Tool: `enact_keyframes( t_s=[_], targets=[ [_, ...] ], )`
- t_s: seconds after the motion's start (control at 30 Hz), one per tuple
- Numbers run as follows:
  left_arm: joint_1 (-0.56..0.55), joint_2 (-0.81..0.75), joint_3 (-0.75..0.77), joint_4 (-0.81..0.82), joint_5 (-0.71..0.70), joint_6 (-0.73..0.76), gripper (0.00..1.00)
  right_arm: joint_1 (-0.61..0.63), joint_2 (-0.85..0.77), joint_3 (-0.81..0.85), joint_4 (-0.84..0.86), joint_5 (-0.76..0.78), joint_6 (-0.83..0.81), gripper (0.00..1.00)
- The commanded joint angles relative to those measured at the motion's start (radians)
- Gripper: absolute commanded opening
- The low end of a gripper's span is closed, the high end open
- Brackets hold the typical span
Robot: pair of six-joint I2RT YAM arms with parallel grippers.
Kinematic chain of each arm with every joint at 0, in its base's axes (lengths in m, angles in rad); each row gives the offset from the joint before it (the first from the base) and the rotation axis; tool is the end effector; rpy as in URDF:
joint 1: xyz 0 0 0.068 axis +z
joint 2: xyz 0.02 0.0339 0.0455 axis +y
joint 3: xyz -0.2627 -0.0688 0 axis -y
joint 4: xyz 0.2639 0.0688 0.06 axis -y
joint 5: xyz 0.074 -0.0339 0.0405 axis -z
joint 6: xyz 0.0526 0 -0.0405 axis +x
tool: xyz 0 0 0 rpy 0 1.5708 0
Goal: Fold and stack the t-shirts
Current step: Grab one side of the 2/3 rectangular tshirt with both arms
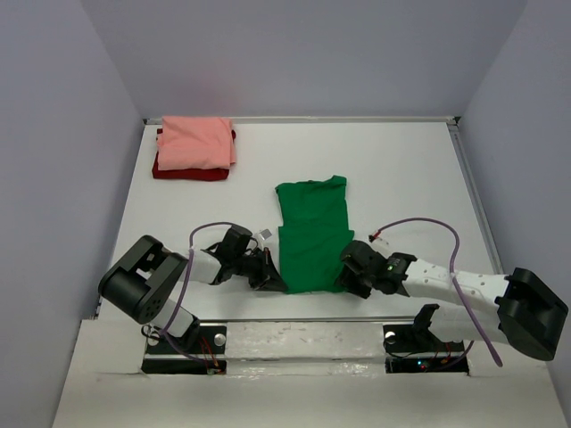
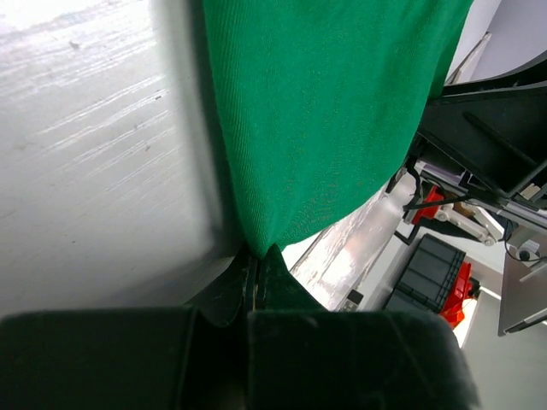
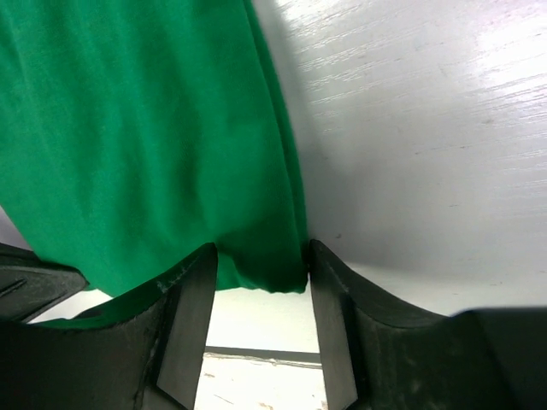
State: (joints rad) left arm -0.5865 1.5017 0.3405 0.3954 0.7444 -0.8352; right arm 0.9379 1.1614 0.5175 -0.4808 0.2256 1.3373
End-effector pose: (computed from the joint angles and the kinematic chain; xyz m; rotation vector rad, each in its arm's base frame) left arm 0.1829 -0.1643 0.0793 0.1062 2.6307 -1.4898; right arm 0.1376 0.1677 0.1310 0.6082 2.6527 0.4307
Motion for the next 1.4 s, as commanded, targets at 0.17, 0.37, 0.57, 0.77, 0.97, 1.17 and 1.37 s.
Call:
enact_keyframes(
  t_s=[0.17,0.37,0.57,0.77,0.97,1.17,1.37],
  targets=[
    [0.016,0.026,-0.031,-0.036,-0.036,0.050,0.00,0.018,0.027,-0.008,-0.131,0.115,0.069,0.40],
    [0.020,0.026,-0.037,-0.036,-0.036,0.054,0.00,0.018,0.040,-0.011,-0.153,0.118,0.089,0.39],
    [0.022,0.029,-0.035,-0.033,-0.034,0.051,0.00,0.018,0.037,-0.010,-0.171,0.123,0.095,0.55],
    [0.022,0.043,-0.032,-0.027,-0.034,0.054,0.00,0.028,0.014,-0.022,-0.188,0.139,0.149,0.61],
    [0.024,0.055,-0.037,-0.015,-0.028,0.053,0.00,0.038,0.043,0.013,-0.234,0.189,0.192,0.59],
    [0.024,0.051,-0.043,-0.012,-0.025,0.051,0.00,0.038,0.006,-0.002,-0.252,0.189,0.259,0.54],
    [0.025,0.064,-0.035,-0.010,-0.013,0.058,0.00,0.038,0.009,0.027,-0.295,0.221,0.318,0.51]
  ],
)
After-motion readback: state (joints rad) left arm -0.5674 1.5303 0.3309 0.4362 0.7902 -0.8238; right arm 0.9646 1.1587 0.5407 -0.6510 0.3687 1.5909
